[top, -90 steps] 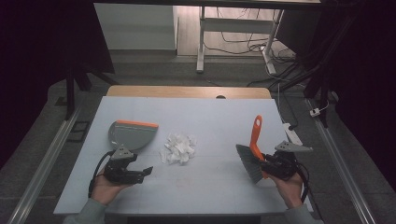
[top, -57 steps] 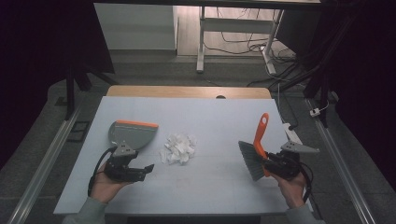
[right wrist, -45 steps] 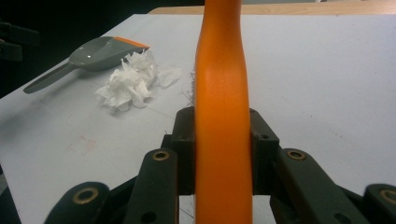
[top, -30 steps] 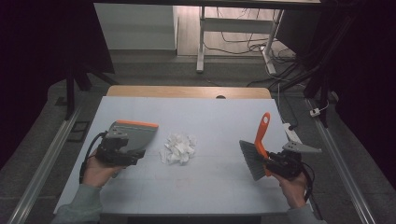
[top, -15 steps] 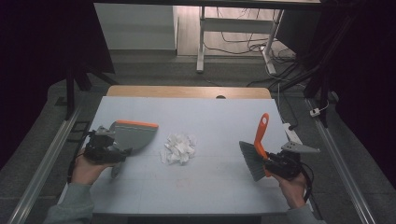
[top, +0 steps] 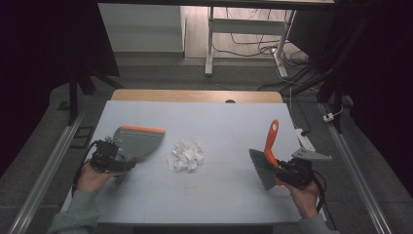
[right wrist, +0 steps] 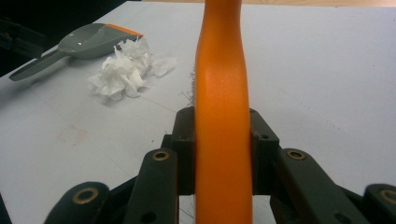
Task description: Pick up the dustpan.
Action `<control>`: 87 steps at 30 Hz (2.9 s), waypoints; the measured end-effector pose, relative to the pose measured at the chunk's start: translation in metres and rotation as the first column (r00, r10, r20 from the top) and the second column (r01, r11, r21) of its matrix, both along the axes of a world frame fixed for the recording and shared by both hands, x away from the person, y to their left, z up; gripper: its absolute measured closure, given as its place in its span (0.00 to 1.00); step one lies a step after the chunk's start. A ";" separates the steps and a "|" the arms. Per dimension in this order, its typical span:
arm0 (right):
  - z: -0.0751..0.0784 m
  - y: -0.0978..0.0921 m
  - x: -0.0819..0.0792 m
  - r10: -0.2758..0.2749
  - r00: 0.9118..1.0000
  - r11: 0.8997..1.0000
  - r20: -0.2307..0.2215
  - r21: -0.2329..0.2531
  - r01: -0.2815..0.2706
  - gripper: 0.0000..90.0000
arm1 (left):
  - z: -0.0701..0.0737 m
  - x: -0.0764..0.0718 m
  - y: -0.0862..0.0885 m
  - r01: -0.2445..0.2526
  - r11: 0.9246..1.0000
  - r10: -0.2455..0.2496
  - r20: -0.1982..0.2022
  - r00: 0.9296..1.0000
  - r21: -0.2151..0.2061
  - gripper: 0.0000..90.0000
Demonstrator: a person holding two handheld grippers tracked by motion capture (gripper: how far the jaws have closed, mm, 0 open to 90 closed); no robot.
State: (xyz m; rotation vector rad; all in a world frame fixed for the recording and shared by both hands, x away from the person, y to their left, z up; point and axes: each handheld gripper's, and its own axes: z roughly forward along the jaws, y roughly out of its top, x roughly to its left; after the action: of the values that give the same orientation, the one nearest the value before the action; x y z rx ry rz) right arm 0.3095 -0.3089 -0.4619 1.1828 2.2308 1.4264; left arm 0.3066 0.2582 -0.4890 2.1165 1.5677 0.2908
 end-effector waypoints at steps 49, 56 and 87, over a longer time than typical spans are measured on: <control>-0.004 0.002 0.002 0.003 1.000 1.000 -0.013 -0.014 -0.003 0.78 | -0.038 0.017 0.007 -0.071 0.989 0.066 -0.039 0.997 -0.129 0.67; -0.004 0.003 0.001 0.001 1.000 1.000 -0.010 -0.019 -0.001 0.78 | -0.037 0.016 0.010 -0.081 0.986 0.078 -0.024 0.997 -0.145 0.68; 0.000 0.000 0.000 -0.012 1.000 1.000 0.011 -0.008 0.012 0.78 | -0.004 -0.004 0.028 0.011 0.973 0.018 0.126 0.992 -0.229 0.68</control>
State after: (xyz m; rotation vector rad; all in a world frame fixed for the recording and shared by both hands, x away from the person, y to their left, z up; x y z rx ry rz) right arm 0.3091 -0.3089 -0.4617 1.1808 2.2165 1.4140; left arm 0.3023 0.2862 -0.4929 1.8815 1.4568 0.2288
